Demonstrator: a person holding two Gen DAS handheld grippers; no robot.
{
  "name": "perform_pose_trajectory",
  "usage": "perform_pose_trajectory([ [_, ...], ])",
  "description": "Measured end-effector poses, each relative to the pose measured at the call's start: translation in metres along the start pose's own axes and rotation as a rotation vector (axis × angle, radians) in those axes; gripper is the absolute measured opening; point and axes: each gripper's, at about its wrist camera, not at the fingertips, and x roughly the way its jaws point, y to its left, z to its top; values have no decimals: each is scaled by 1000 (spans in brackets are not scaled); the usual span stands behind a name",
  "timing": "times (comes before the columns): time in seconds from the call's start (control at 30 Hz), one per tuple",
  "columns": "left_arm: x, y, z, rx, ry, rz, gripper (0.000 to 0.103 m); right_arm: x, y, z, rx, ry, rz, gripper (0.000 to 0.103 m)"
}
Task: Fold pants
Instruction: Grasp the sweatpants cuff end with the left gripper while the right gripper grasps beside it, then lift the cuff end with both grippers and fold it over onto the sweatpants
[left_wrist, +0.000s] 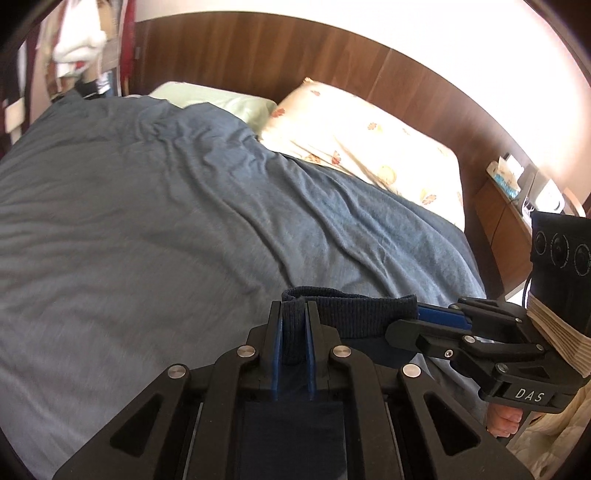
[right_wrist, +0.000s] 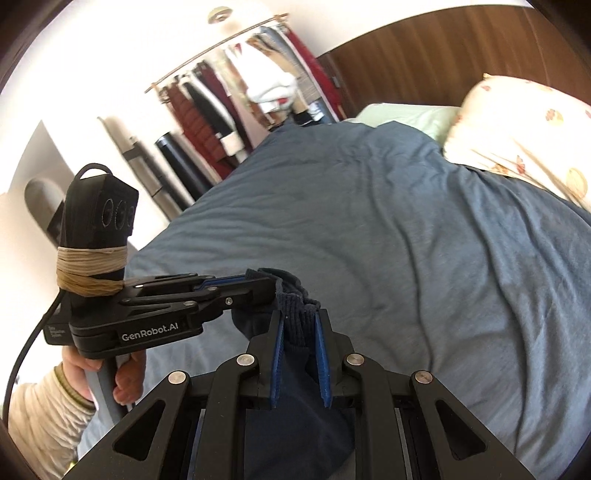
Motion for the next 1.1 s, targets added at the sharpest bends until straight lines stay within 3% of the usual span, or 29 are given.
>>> perform_pose_trajectory([
  [0.5,-96,32,-110,-137,-147,47,12,-16,120,-59,-272,56,49,17],
  [1.1,-120,90,-242,-278,-79,76,12,30,207,-157,-450,210,98,17],
])
